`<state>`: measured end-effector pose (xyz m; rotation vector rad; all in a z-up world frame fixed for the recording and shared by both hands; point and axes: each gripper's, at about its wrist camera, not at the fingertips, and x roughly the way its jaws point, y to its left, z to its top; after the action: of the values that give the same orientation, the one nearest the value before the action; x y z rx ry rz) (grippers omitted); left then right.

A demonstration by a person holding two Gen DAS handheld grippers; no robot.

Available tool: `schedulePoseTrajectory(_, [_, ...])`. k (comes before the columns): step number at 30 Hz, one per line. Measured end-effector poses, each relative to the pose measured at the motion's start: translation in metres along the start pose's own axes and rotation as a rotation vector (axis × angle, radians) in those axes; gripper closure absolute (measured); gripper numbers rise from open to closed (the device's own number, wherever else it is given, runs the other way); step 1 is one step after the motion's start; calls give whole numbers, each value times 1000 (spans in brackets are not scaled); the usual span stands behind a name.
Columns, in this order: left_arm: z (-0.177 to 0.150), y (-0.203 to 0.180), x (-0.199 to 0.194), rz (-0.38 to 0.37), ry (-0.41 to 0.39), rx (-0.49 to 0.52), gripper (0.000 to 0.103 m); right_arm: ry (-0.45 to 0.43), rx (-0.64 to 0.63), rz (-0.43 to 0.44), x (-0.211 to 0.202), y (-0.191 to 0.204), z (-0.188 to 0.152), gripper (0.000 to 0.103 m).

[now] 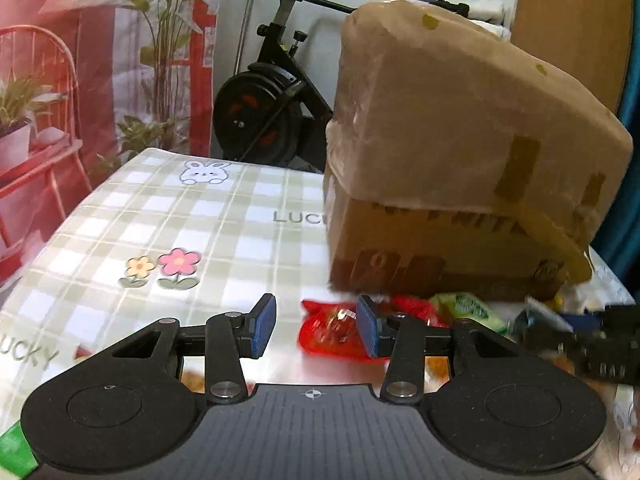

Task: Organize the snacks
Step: 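Grasp the white-and-blue wrapped snack with the right gripper while the left tool reaches a red candy, then close the left gripper on the red candy wrapper while the right gripper holds the white snack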

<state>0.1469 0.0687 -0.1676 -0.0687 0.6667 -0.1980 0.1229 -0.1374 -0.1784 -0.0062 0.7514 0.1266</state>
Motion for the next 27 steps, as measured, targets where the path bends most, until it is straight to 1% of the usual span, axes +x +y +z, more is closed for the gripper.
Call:
schedulePoseTrajectory(2, [1, -2, 17, 2, 40, -26, 56, -4, 3, 5, 0, 0, -1, 71])
schedulePoseTrajectory(5, [-1, -3, 42, 22, 117, -37, 56, -9, 7, 10, -1, -2, -3, 71])
schedulePoseTrajectory(8, [-10, -3, 54, 33, 158, -31, 56, -13, 10, 16, -2, -3, -4, 71])
schedulePoseTrajectory(15, [-19, -15, 53, 75, 121, 54, 52, -13, 9, 21, 1, -2, -4, 71])
schedulePoseTrajectory(16, [-19, -14, 52, 72, 119, 55, 55, -14, 11, 21, 0, -2, -4, 71])
schedulePoseTrajectory(17, [-20, -12, 50, 52, 114, 42, 74, -16, 14, 20, 0, -2, -4, 71])
schedulePoseTrajectory(18, [-20, -10, 47, 35, 106, 30, 79, -17, 17, 20, -1, -2, -4, 71])
schedulePoseTrajectory(19, [-20, -11, 43, 44, 97, 32, 83, -18, 20, 20, -1, -2, -5, 71])
schedulePoseTrajectory(20, [-21, -12, 40, 64, 86, 46, 93, -19, 23, 21, -2, -2, -5, 71])
schedulePoseTrajectory(27, [-18, -16, 17, 71, 16, 74, 100, -27, 46, 32, -9, -4, -8, 71])
